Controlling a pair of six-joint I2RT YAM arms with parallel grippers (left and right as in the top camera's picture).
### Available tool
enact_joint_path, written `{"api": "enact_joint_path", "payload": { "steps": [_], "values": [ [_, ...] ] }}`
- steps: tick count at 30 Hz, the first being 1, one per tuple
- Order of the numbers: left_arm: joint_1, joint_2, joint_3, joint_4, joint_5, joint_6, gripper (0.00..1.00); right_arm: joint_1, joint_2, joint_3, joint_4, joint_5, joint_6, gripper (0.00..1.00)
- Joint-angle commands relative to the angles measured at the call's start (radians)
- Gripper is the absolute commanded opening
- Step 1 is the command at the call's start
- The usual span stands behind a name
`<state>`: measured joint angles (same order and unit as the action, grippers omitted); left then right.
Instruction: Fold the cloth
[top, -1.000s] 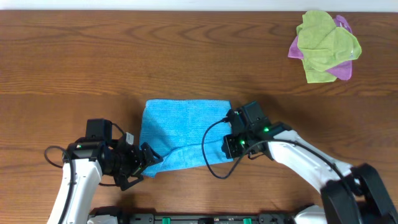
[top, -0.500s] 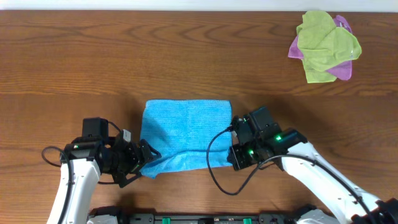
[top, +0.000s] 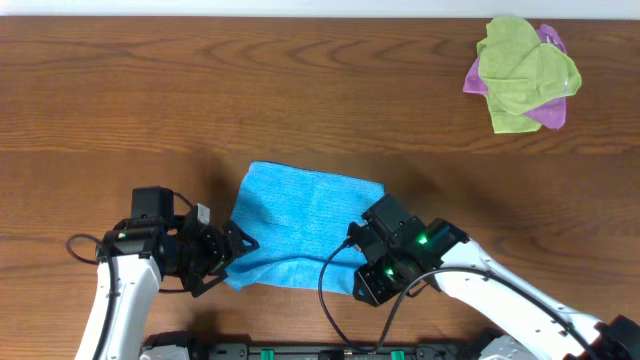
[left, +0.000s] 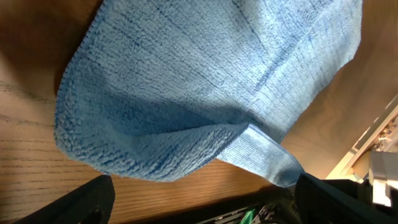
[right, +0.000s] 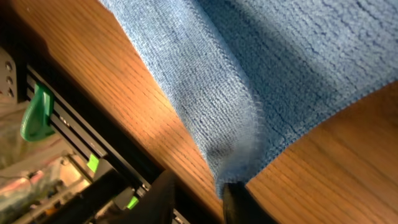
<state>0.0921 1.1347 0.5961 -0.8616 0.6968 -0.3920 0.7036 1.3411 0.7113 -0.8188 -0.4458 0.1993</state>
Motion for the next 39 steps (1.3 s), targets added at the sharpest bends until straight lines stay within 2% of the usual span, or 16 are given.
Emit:
{"api": "enact_joint_path", "payload": {
  "steps": [1,4,10,18,26,39],
  "values": [
    [0.008,-0.005,0.046,0.002,0.003,0.010,0.94,0.011,-0.016,-0.004,0.001,0.005,0.006,0.31],
    [0.008,-0.005,0.063,0.007,0.003,0.010,0.94,0.011,-0.037,-0.003,0.027,0.005,0.014,0.35],
    [0.008,-0.005,0.083,0.032,0.003,0.010,0.94,0.010,-0.127,-0.003,0.113,0.028,0.076,0.53],
    [0.008,-0.005,0.083,0.064,0.003,-0.016,0.94,0.010,-0.168,-0.003,0.158,0.217,0.122,0.62],
    [0.008,-0.005,0.083,0.091,0.008,-0.043,0.94,-0.044,-0.126,-0.004,0.214,0.391,0.145,0.62],
    [0.008,-0.005,0.083,0.100,0.030,-0.061,0.94,-0.180,0.223,-0.004,0.458,0.393,0.136,0.57]
  ]
}}
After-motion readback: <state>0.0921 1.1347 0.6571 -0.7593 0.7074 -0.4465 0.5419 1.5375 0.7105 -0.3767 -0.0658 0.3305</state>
